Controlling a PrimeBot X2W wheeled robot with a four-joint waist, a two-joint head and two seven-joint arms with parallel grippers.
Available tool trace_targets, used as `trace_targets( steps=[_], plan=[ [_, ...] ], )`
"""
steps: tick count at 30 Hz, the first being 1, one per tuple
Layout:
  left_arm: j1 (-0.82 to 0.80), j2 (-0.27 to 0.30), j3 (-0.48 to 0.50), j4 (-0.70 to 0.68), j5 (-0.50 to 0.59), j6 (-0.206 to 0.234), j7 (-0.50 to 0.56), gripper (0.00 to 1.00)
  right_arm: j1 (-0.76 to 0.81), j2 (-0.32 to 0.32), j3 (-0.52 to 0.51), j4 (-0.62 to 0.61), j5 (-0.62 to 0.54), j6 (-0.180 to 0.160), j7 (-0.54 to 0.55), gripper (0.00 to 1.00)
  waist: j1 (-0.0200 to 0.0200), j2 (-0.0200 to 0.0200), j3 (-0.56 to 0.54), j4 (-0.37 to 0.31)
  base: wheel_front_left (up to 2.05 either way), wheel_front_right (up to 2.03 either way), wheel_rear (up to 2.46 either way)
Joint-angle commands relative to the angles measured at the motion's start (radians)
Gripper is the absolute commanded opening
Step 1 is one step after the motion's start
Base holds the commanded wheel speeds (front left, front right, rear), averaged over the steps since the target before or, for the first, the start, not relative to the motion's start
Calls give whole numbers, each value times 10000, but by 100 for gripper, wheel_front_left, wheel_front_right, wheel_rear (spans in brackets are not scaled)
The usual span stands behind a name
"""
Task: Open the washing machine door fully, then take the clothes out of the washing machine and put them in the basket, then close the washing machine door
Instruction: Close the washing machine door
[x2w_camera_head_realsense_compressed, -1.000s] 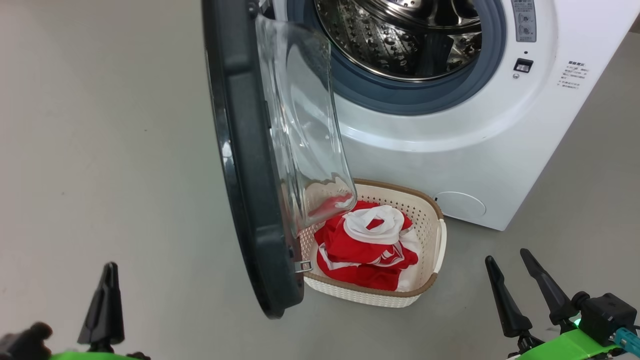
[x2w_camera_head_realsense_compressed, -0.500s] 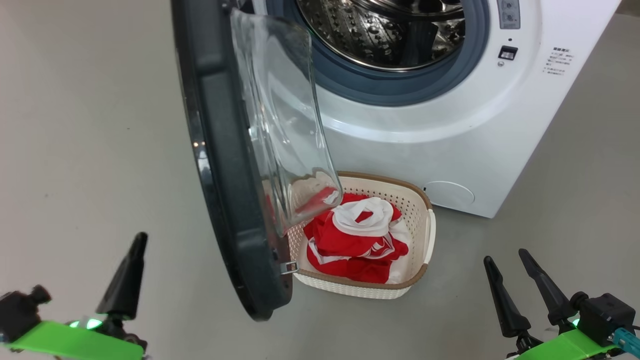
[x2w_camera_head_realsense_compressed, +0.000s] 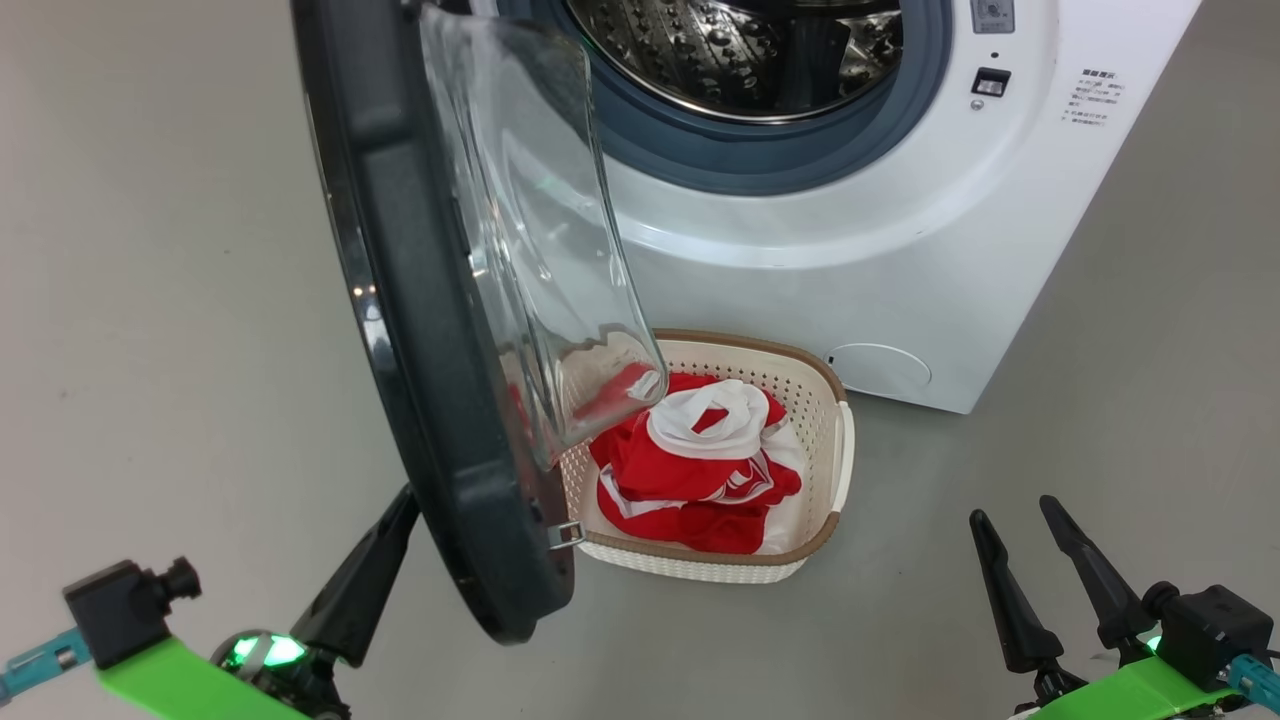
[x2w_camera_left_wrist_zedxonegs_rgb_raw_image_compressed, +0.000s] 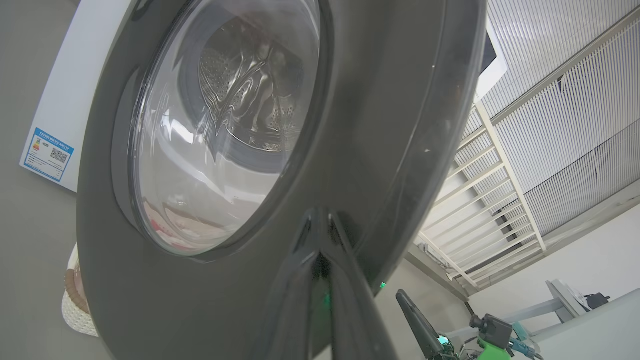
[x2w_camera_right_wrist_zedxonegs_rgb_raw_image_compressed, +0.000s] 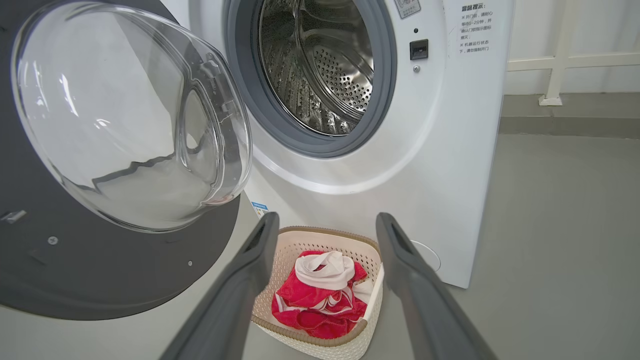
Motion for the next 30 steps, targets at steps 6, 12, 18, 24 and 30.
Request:
trace_targets(
  steps=[6,12,18,24,30],
  plan=[
    [-893,421,19,-377,-144,-56,-89,0,-327,-89,163,-292,-71,63,-65,100,0,-1,135,-201,0,0,0],
    [-1589,307,-556,-279,140,-56,-89,0,-442,-55,135,-337,-82,63,-65,100,0,-1,327,-520,0,0,0],
    [-2372,-66,-1047,-41,428,-56,-89,0,-554,30,82,-366,-102,63,-65,100,0,-1,528,-970,0,0,0],
    [-3060,-663,-927,529,1069,-56,-90,0,-650,173,22,-413,-128,63,-65,100,0,-1,785,-1525,0,0,0],
    [-3802,-1176,-914,1036,1556,-56,-90,0,-806,302,-39,-449,-138,63,-65,100,0,-1,1101,-2074,0,0,0]
  ],
)
